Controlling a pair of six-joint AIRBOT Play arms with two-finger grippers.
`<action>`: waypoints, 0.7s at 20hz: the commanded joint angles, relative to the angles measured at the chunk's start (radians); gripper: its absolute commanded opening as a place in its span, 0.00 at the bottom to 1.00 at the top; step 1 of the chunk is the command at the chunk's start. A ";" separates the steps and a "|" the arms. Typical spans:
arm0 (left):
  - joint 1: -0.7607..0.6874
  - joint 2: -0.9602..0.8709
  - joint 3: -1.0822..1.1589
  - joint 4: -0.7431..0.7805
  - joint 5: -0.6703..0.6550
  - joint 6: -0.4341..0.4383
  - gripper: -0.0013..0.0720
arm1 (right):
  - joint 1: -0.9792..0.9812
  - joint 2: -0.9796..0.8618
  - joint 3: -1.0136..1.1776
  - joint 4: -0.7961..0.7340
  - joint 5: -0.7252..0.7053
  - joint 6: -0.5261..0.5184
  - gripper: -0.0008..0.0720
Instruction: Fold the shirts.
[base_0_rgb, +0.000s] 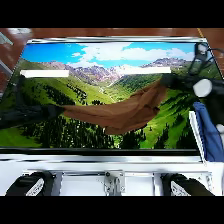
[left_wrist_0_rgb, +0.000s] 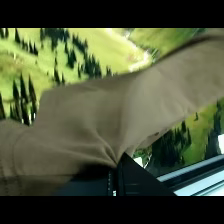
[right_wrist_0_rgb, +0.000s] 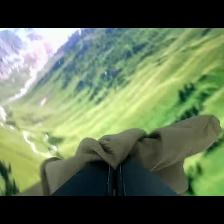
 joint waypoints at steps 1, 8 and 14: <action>-0.027 -0.081 -0.083 -0.038 0.068 0.006 0.07 | 0.001 -0.212 -0.006 0.239 -0.206 0.020 0.10; -0.066 -0.174 -0.079 -0.038 0.134 0.043 0.07 | -0.132 -0.217 0.018 0.251 0.167 -0.195 0.92; -0.066 -0.174 -0.077 -0.039 0.133 0.047 0.07 | -0.311 -0.195 -0.187 0.356 0.481 -0.223 0.90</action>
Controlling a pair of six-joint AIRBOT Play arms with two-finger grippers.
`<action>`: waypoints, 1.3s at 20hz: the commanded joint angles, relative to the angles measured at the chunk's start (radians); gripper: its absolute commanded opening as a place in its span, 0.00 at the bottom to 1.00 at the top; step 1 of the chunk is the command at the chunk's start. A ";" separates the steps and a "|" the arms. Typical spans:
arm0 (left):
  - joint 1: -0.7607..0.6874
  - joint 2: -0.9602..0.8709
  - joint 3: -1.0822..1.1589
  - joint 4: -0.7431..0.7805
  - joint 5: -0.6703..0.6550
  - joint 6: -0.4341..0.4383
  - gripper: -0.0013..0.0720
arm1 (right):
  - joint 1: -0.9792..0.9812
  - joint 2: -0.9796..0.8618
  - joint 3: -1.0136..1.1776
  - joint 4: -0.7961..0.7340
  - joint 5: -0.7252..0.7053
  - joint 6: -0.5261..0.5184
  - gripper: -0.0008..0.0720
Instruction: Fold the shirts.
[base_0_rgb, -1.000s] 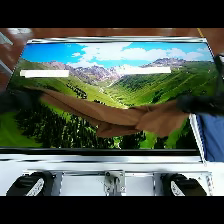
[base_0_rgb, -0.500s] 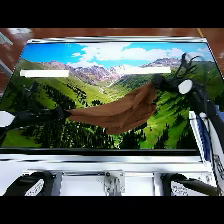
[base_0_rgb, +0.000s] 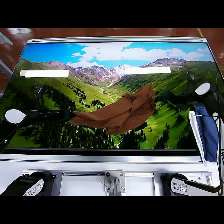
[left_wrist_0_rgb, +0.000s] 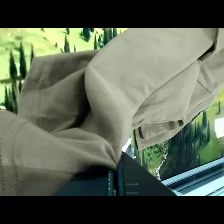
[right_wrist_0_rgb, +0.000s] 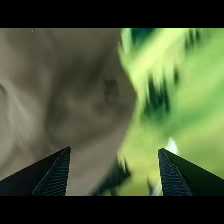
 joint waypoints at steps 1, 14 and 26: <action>-0.001 -0.003 0.000 -0.002 0.003 0.006 0.07 | -0.048 0.002 -0.162 0.154 0.070 -0.036 0.93; -0.001 -0.001 0.000 -0.004 -0.034 0.006 0.07 | 0.168 -0.182 -0.234 0.569 -0.233 -0.108 0.59; 0.224 0.101 0.640 -0.007 -0.270 0.043 0.07 | -0.152 0.383 0.311 0.640 0.304 -0.416 0.10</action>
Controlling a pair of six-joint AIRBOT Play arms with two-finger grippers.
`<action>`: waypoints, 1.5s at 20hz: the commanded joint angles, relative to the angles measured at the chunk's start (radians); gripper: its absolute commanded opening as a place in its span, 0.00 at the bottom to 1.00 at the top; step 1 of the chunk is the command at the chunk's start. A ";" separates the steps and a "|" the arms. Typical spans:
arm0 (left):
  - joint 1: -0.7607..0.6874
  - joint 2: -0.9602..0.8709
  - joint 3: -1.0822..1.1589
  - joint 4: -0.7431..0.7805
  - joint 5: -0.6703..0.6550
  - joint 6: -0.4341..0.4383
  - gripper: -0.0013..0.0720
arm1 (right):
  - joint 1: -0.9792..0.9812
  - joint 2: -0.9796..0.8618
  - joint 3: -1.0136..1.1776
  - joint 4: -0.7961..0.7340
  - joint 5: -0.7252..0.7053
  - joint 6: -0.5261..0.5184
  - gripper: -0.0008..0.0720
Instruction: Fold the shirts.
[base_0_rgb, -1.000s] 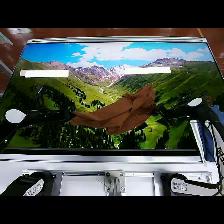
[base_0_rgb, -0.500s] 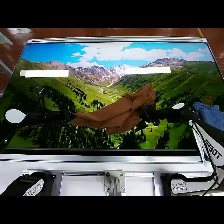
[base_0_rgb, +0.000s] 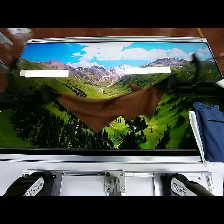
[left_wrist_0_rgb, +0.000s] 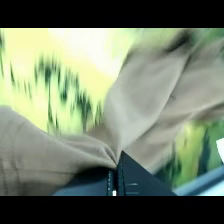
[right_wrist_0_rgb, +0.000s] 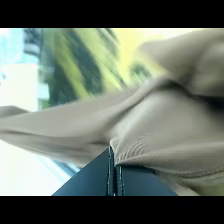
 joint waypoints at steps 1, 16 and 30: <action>0.092 0.072 0.347 0.000 -0.029 0.014 0.07 | -0.116 0.240 0.218 0.003 -0.021 -0.020 0.10; 0.195 0.260 0.762 0.119 -0.228 -0.042 0.07 | -0.167 0.647 0.510 -0.361 -0.318 0.334 0.10; 0.195 -0.095 0.079 0.134 -0.121 0.074 0.07 | -0.039 0.148 0.121 -0.501 -0.118 0.346 0.10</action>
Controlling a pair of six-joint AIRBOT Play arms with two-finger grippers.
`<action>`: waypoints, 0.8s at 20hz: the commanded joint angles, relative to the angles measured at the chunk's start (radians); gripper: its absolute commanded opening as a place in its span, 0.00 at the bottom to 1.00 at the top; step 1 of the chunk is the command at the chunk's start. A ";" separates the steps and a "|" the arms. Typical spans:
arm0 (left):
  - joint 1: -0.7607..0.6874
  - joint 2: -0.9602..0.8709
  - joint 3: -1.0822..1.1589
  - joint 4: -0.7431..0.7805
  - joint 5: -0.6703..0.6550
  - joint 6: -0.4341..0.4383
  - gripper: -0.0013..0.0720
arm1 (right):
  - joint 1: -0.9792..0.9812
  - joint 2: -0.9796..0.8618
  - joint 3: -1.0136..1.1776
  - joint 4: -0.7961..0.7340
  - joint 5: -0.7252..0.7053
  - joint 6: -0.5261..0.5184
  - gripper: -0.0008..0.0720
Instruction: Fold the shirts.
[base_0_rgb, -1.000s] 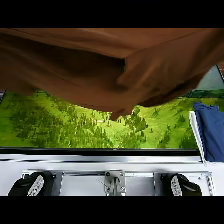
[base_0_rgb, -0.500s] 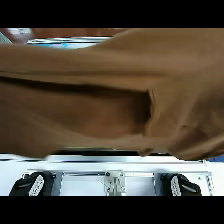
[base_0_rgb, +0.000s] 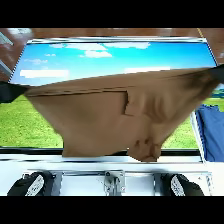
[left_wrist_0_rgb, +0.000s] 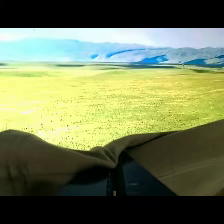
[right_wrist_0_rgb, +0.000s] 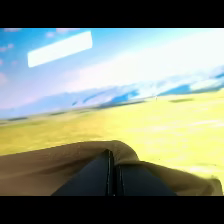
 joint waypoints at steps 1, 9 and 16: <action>0.001 -0.194 -0.063 -0.050 0.134 0.044 0.07 | 0.117 -0.188 -0.139 0.005 -0.280 -0.073 0.10; -0.059 -0.542 -0.064 -0.174 0.360 0.075 0.09 | 0.338 -0.569 -0.139 -0.033 -0.774 -0.103 0.10; -0.023 -0.653 -0.046 -0.089 0.201 -0.041 0.98 | 0.307 -0.633 -0.107 -0.089 -0.518 -0.116 0.80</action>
